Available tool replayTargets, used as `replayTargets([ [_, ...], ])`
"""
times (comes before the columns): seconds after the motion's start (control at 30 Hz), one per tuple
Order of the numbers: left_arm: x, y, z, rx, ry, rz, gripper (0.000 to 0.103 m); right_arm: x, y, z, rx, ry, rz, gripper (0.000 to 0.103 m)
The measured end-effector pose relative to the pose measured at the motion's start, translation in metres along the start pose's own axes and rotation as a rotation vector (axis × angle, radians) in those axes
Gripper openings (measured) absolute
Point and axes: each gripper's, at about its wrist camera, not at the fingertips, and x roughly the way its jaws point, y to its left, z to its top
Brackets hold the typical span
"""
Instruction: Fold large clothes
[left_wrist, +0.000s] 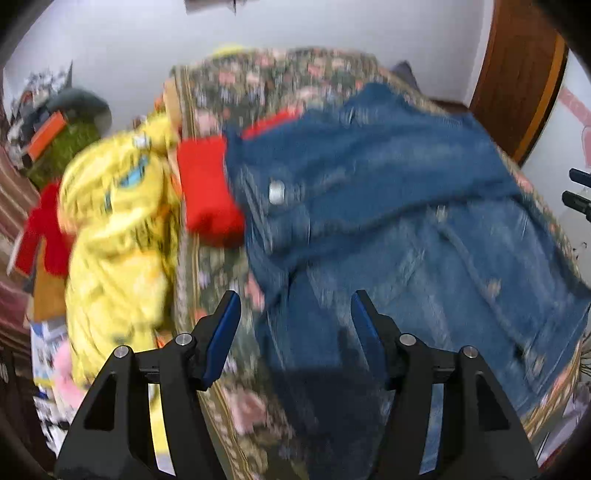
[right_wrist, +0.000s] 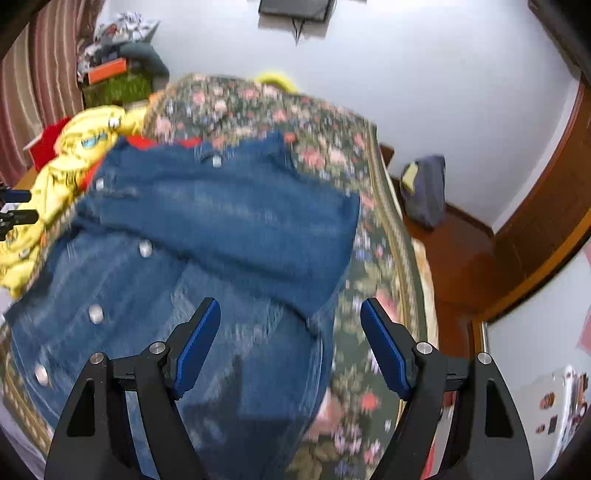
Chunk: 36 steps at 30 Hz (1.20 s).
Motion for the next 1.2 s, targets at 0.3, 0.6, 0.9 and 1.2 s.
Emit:
replayTargets([
  [0.3, 0.053, 0.020, -0.067, -0.186, 0.206, -0.146, 0.061, 0.032, -0.029, -0.064, 0.224, 0.204, 0.114, 0.075],
  [0.6, 0.072, 0.037, -0.086, -0.395, 0.240, -0.303, 0.062, 0.042, -0.032, -0.084, 0.357, 0.197, 0.295, 0.075],
  [0.9, 0.065, 0.035, -0.089, -0.409, 0.198, -0.406, 0.018, 0.045, -0.027, -0.081, 0.373, 0.150, 0.355, 0.011],
  [1.2, 0.008, 0.009, -0.049, -0.239, 0.041, -0.257, 0.007, 0.014, -0.028, -0.046, 0.308, 0.046, 0.381, 0.009],
])
